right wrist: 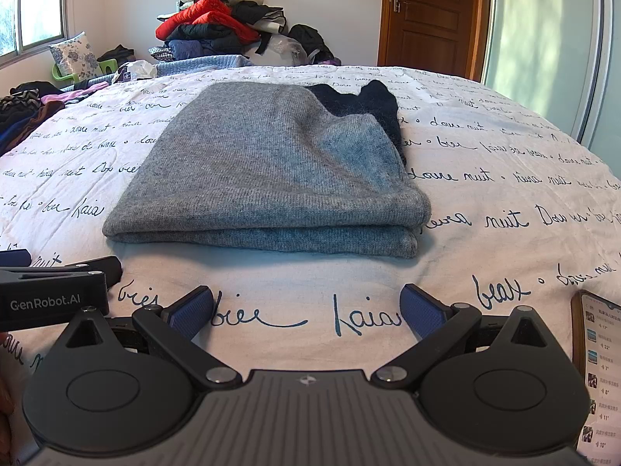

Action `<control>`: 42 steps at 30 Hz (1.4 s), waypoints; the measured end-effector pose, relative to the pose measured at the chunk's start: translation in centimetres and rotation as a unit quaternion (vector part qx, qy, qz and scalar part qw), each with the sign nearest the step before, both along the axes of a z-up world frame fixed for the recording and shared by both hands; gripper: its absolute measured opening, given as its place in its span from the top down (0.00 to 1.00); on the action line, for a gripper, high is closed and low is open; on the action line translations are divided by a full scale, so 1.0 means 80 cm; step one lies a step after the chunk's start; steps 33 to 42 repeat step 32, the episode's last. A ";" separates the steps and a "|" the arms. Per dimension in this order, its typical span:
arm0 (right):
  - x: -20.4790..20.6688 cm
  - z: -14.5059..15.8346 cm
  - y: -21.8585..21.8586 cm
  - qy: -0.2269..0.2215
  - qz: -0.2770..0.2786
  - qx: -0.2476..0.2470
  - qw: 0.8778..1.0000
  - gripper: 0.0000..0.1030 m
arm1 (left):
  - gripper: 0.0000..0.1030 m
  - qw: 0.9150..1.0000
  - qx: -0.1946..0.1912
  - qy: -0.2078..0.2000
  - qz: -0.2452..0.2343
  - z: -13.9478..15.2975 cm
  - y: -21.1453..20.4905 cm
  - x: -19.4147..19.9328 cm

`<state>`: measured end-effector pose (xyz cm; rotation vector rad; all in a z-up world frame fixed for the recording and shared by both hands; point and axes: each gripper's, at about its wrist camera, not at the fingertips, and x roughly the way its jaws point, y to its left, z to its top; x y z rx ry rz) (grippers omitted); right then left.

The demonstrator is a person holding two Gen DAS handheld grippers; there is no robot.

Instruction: Fold small clothes

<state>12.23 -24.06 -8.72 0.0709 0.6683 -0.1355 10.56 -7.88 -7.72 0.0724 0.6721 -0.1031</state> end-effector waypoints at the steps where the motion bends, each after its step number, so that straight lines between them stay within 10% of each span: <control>1: 0.000 0.000 0.000 0.000 0.000 0.000 1.000 0.00 | 0.00 1.000 0.000 0.000 0.000 0.000 0.000 0.000; 42: 0.000 0.000 0.000 0.000 0.000 0.000 1.000 0.00 | 0.00 1.000 -0.015 0.002 0.000 0.000 0.004 0.003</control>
